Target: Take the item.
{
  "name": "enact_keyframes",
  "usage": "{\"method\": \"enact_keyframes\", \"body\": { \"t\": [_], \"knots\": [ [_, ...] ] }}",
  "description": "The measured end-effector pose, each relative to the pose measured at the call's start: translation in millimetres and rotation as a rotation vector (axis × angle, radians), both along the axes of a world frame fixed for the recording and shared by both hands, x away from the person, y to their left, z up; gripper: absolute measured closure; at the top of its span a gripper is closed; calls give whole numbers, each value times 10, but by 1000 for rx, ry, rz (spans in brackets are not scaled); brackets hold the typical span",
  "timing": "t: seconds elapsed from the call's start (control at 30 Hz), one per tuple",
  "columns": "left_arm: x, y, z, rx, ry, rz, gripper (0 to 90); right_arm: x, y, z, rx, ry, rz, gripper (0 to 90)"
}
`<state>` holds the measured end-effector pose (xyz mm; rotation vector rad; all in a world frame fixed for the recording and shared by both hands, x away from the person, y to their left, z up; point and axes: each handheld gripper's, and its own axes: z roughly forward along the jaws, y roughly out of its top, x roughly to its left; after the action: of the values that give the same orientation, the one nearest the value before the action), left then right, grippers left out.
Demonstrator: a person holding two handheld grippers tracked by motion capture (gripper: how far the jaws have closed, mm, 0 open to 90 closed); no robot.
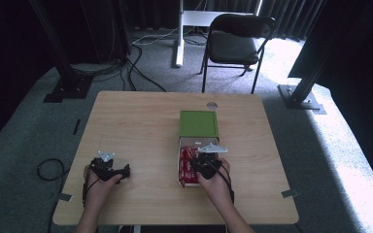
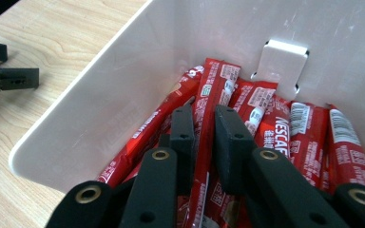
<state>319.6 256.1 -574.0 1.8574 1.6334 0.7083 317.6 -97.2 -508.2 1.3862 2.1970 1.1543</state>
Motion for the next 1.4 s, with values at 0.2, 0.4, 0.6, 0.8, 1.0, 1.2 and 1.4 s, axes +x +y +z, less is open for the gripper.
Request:
{"method": "enact_keyframes", "body": {
  "t": [0.2, 0.4, 0.6, 0.8, 1.0, 1.2, 1.4],
  "knots": [
    [0, 0, 0, 0, 1, 0, 32, -36, -51, 68, 43, -17, 14, 806],
    [0, 0, 0, 0, 0, 0, 32, -65, -91, 143, 67, -34, 21, 806],
    [0, 0, 0, 0, 0, 0, 31, -118, -137, 192, 69, -52, 19, 806],
    [0, 0, 0, 0, 0, 0, 32, -181, -180, 290, 98, -72, 36, 806],
    [0, 0, 0, 1, 0, 0, 32, -247, -211, 397, 137, -82, 58, 806],
    [0, 0, 0, 0, 0, 0, 31, -277, -252, 516, 156, -119, 57, 806],
    [0, 1, -1, 1, 0, -1, 31, -252, -292, 613, 161, -144, 49, 806]
  ]
}}
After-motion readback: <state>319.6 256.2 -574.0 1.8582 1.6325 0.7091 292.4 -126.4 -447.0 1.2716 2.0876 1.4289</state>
